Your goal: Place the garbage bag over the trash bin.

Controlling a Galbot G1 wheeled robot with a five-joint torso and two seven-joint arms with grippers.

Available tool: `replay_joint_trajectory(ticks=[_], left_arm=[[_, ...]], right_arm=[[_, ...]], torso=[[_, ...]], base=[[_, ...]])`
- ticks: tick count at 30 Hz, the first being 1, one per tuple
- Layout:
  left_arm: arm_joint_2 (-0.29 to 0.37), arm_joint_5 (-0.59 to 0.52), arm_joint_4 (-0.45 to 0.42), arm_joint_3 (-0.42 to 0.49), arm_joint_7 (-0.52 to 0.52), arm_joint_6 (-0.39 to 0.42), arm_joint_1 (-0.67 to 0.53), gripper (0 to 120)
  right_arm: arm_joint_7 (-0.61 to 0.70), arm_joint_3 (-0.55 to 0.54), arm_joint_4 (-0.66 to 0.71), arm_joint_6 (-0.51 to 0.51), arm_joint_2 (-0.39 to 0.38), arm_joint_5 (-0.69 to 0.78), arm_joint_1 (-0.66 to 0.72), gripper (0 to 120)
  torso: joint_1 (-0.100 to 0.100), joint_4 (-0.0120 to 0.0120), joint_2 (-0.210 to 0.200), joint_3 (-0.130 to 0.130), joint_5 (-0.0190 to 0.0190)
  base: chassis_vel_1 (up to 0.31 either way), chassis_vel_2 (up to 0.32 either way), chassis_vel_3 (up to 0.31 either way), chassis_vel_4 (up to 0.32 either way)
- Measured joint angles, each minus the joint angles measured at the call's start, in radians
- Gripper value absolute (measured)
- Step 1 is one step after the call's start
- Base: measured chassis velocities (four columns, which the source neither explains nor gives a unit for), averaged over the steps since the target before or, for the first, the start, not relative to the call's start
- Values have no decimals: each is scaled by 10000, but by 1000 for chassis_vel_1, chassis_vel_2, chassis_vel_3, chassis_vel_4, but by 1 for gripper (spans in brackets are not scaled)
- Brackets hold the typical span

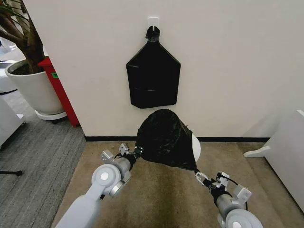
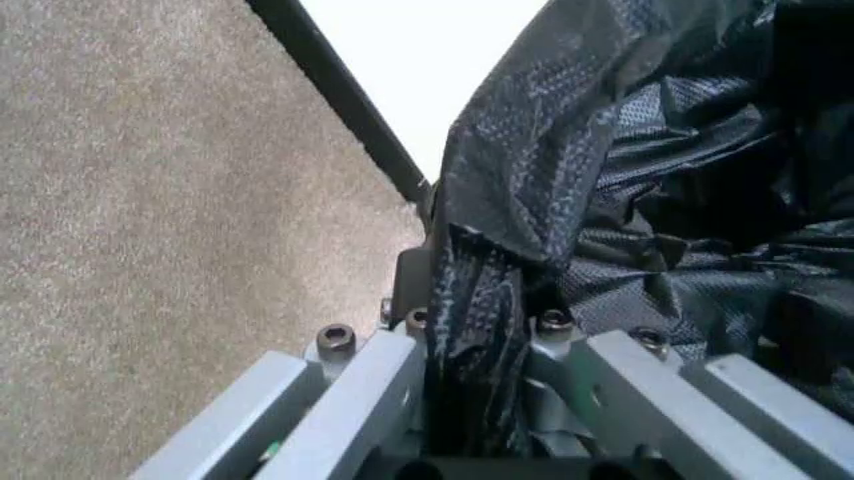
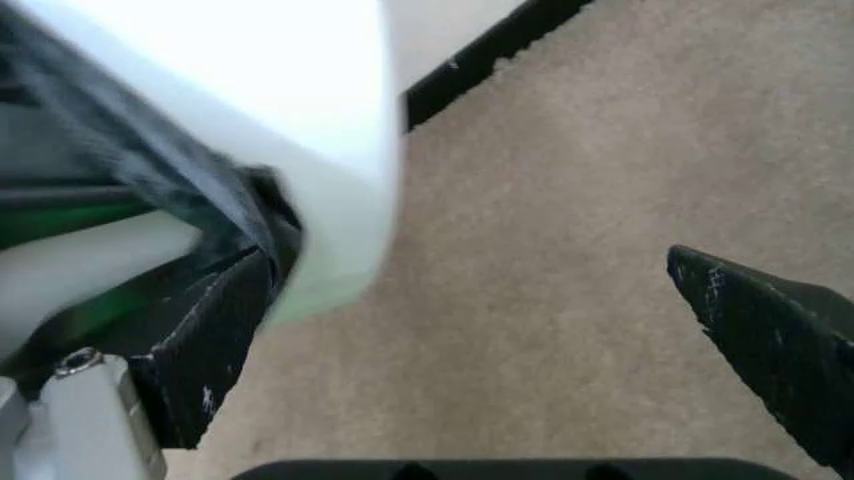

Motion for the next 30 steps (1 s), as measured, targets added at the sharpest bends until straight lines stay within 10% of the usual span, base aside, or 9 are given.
replay_joint_trajectory(ticks=[14, 30], left_arm=[[97, 4010, -110, 533, -298, -90, -31, 3], [205, 7745, 386, 930, 1028, -331, -13, 3]], right_arm=[[-1180, 158, 2768, 679, -139, -1736, -1333, 100], [-765, -1529, 3389, -294, -3650, -2352, 2439, 81]], torso=[[0, -4, 1, -1, 0], [1, -2, 0, 0, 0]], base=[[0, 0, 0, 0], [0, 0, 0, 0]])
